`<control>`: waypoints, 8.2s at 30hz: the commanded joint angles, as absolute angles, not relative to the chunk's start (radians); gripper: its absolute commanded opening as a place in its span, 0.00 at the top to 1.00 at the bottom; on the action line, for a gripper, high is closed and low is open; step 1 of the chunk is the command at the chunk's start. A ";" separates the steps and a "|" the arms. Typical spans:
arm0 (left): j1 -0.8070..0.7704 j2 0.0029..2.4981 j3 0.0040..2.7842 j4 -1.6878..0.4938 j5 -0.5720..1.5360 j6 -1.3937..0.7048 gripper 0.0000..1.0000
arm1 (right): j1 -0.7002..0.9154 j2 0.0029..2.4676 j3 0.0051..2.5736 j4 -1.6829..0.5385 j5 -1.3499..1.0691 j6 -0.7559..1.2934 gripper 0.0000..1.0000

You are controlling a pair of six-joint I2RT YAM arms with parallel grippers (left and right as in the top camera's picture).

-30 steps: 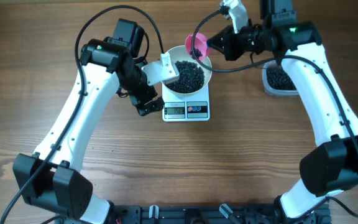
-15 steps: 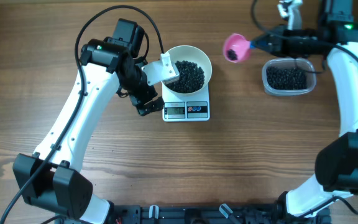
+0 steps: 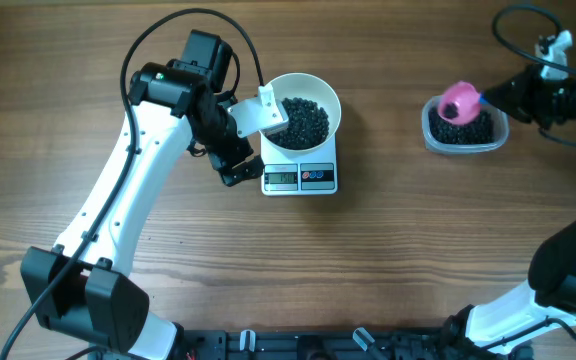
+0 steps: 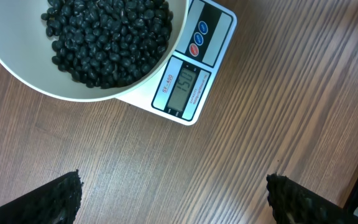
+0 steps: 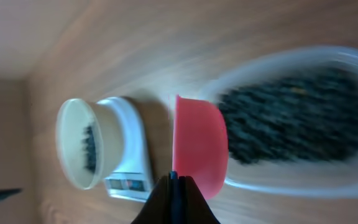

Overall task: Scoop item into bowl and weigh 150g on scale
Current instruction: 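Carry the pink scoop right from the bowl to the bean tub, then lower the pink scoop into the beans in the plastic tub, then open the right gripper to release the scoop in the tub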

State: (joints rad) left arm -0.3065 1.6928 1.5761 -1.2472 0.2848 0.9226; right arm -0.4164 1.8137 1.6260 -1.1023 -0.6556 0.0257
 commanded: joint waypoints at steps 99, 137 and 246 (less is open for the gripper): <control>-0.305 1.706 1.570 -1.245 0.287 0.936 0.00 | -0.220 1.780 1.341 -0.260 -0.614 0.373 0.45; -0.305 1.706 1.570 -1.245 0.287 0.936 0.00 | -0.351 1.780 1.340 -0.703 -0.580 0.448 0.58; -0.305 1.706 1.570 -1.245 0.287 0.936 0.00 | -0.154 1.780 1.340 -0.515 -0.486 0.134 0.00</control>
